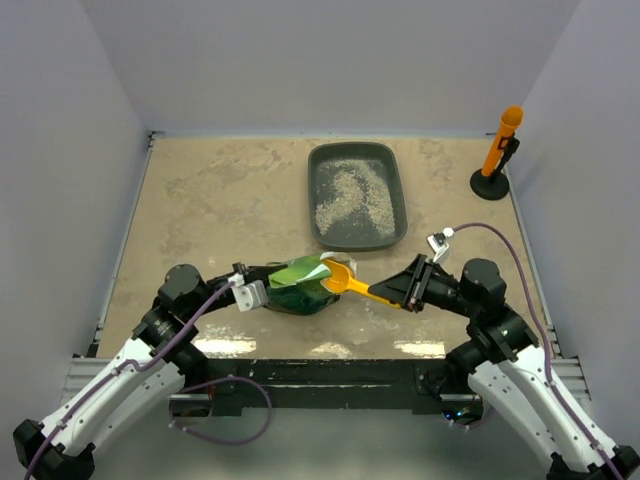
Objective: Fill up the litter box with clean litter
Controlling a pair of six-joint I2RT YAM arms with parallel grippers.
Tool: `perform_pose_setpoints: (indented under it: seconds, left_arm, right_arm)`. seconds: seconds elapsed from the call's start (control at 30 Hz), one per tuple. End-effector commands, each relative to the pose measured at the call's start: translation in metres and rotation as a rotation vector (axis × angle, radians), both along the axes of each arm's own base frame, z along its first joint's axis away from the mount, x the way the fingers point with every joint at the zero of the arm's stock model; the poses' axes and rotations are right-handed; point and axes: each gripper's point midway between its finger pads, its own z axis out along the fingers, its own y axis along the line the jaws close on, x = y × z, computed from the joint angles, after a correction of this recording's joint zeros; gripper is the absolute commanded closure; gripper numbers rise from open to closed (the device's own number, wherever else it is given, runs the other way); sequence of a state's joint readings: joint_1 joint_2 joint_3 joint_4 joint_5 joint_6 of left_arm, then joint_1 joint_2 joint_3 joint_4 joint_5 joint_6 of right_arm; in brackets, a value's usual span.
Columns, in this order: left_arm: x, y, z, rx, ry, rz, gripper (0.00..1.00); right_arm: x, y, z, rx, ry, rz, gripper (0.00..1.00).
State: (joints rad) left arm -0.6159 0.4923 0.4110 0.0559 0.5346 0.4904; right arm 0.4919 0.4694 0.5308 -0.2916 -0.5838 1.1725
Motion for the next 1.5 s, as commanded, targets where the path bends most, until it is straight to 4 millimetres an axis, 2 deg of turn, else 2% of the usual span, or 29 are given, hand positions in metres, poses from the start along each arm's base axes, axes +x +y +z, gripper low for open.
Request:
perform_pose_setpoints:
  seconds: [0.0,0.17,0.33,0.47,0.5,0.67,0.8,1.1,1.3,1.47]
  left_arm:
    - [0.003,0.002,0.0,0.001,-0.005,0.021,1.0]
    - [0.004,0.005,0.003,0.013,0.001,0.037,1.0]
    - [0.011,0.02,0.005,0.007,-0.042,0.128,1.0]
    - [0.019,0.035,0.015,-0.002,-0.103,0.223,1.0]
    - [0.02,0.04,0.008,0.018,-0.087,0.245,1.0]
    - [0.021,0.05,0.008,0.025,-0.097,0.294,1.0]
    - [0.029,0.058,0.008,0.033,-0.098,0.356,1.0]
    - [0.041,0.077,0.019,0.023,-0.128,0.48,1.0]
    - [0.04,0.069,0.019,0.01,-0.114,0.448,1.0]
    - [0.038,0.07,0.024,-0.013,-0.131,0.442,1.0]
  right_arm:
    - [-0.009,-0.003,0.015,0.13,0.016,-0.023,1.0]
    - [-0.013,-0.005,0.008,0.184,0.061,-0.042,1.0]
    - [-0.013,-0.005,0.006,0.181,0.078,-0.042,1.0]
    - [-0.015,-0.005,0.01,0.189,0.081,-0.041,1.0]
    - [-0.014,-0.006,0.011,0.192,0.08,-0.045,1.0]
    - [-0.016,-0.006,0.017,0.22,0.081,-0.045,1.0]
    - [-0.016,-0.006,0.02,0.207,0.082,-0.038,1.0]
    - [-0.02,-0.011,0.025,0.174,0.084,-0.056,1.0]
    - [-0.022,-0.015,0.038,0.152,0.071,-0.078,1.0]
    - [-0.023,-0.02,0.038,0.131,0.075,-0.104,1.0]
